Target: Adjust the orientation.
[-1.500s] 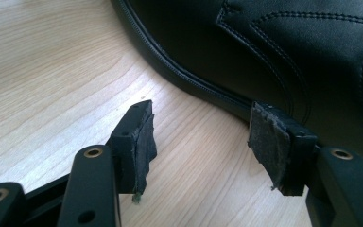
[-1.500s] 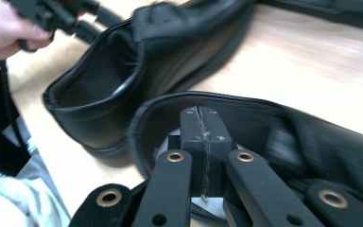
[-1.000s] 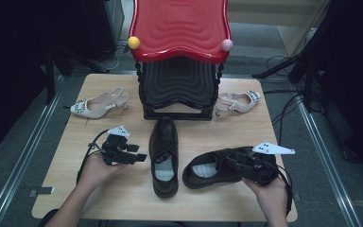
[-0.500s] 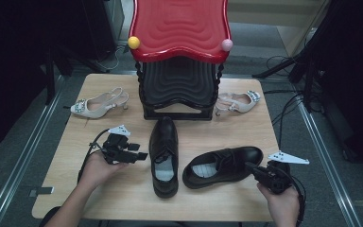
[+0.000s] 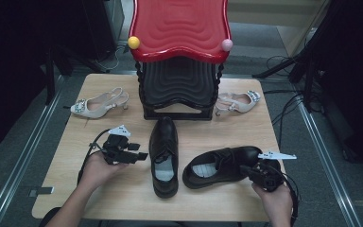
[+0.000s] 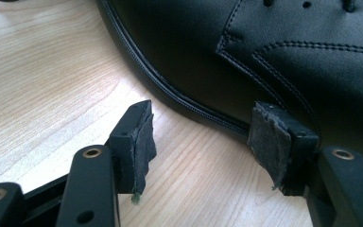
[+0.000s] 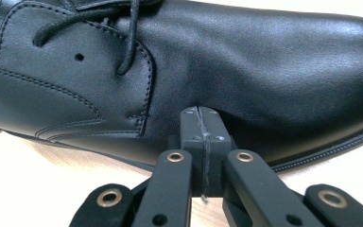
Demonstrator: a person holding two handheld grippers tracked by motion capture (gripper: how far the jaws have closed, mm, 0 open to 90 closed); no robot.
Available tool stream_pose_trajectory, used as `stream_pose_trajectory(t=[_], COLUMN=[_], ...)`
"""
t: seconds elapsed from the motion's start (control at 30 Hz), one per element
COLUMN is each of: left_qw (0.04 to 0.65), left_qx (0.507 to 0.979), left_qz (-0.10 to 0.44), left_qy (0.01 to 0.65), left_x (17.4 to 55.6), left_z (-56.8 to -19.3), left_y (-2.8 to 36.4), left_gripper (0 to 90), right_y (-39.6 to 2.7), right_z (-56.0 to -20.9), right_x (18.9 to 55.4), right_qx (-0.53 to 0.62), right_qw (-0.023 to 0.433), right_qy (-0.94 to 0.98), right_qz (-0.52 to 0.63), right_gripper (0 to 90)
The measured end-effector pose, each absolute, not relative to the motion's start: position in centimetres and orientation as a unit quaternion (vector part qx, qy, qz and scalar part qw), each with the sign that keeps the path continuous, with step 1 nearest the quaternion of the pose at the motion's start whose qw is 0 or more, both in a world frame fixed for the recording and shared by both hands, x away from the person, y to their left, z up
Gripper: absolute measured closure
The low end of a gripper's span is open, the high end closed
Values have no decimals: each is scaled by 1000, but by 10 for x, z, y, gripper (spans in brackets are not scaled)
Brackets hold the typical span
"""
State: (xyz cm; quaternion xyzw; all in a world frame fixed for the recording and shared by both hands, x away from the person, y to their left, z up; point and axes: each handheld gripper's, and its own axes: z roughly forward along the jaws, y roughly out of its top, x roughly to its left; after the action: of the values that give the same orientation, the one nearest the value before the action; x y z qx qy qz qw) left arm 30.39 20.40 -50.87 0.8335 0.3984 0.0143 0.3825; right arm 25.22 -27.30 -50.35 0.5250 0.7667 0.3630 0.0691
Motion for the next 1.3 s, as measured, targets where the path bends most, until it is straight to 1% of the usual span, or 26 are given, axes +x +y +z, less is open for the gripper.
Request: stream_pose_trajectory(t=[0.2, 0.73, 1.3], left_qw=[384, 382, 383], left_qx=[832, 826, 822], left_qz=[17, 22, 26], left_qy=[400, 414, 420], left_x=[301, 290, 282], left_z=[-509, -511, -513], left_y=[206, 217, 222], left_gripper=[407, 406, 406], right_y=[-271, -262, -235], right_z=[-503, -504, -504], right_x=[257, 286, 319], right_qx=[522, 507, 489], right_qw=[71, 68, 71], right_qy=[768, 774, 787], right_qz=[364, 372, 369], right_gripper=[900, 900, 900])
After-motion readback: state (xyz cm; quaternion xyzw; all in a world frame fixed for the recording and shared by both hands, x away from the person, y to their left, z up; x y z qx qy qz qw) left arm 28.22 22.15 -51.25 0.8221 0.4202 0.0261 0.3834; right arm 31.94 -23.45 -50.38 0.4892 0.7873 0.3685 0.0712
